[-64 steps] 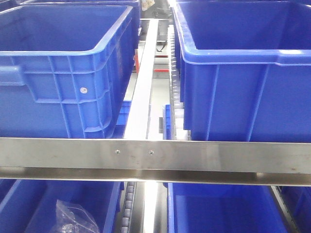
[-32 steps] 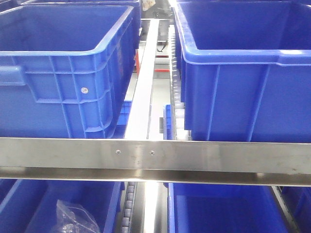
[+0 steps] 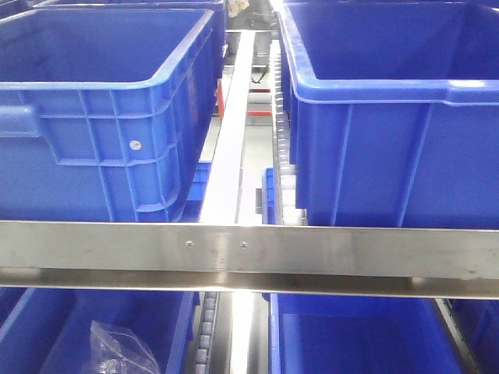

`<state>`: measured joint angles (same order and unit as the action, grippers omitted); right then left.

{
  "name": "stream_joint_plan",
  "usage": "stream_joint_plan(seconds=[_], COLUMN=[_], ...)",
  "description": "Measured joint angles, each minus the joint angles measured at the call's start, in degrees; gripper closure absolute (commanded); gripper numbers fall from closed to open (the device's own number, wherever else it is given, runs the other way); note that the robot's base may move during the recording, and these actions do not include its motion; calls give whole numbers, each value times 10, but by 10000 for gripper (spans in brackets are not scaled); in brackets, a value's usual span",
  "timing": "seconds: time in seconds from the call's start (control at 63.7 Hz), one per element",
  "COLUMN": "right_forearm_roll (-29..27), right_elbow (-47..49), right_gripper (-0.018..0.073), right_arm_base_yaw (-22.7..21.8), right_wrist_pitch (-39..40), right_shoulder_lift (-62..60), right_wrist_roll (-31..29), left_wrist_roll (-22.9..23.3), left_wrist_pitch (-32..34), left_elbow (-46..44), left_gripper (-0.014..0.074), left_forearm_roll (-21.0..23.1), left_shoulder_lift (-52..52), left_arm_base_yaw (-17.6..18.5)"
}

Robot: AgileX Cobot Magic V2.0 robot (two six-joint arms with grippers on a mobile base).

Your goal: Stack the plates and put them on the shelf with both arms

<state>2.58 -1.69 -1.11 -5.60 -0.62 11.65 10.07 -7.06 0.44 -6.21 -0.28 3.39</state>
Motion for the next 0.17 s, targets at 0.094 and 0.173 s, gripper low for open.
stream_joint_plan(seconds=[0.094,0.173], right_forearm_roll=[0,0], right_elbow=[0,0], right_gripper=[503,503], right_arm_base_yaw=[0,0], right_wrist_pitch=[0,0], right_shoulder_lift=[0,0], right_wrist_roll=[0,0], left_wrist_roll=[0,0], left_wrist_pitch=[0,0], left_elbow=[0,0], left_gripper=[503,503], left_forearm_roll=[0,0], left_shoulder_lift=[0,0], left_arm_base_yaw=[0,0])
